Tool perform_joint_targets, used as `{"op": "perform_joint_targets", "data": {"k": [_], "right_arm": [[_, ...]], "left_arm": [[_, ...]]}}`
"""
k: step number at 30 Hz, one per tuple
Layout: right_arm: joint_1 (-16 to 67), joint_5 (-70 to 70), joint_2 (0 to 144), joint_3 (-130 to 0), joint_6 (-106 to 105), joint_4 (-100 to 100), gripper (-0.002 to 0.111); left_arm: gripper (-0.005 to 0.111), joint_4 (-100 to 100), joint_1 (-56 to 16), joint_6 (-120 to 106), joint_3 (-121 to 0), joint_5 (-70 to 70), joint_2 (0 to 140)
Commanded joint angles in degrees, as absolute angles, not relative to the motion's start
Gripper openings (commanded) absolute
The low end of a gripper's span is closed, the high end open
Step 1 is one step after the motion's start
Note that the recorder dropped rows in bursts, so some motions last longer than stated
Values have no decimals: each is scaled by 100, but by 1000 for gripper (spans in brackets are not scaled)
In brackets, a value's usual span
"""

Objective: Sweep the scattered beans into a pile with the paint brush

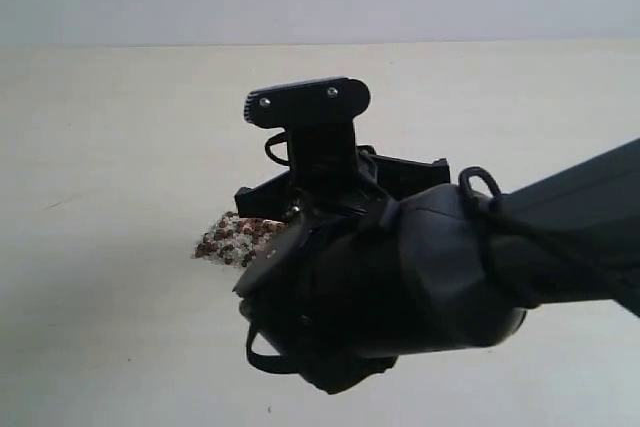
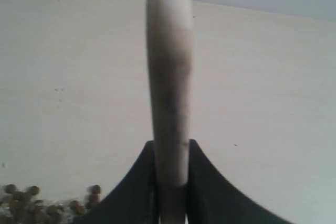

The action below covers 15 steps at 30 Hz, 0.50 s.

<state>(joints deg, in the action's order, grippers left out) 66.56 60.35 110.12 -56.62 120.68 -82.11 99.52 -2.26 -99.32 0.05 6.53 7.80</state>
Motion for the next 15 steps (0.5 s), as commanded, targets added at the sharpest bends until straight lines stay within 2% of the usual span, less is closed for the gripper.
{"op": "perform_joint_targets", "data": {"k": [1, 15], "right_arm": [[6666, 5739, 11232, -6012, 12148, -8273, 0], [6666, 5642, 11736, -6863, 12148, -8358, 0]], "left_arm": [[0, 9995, -245, -9901, 0, 638, 750], [0, 9995, -245, -9901, 0, 638, 750]]}}
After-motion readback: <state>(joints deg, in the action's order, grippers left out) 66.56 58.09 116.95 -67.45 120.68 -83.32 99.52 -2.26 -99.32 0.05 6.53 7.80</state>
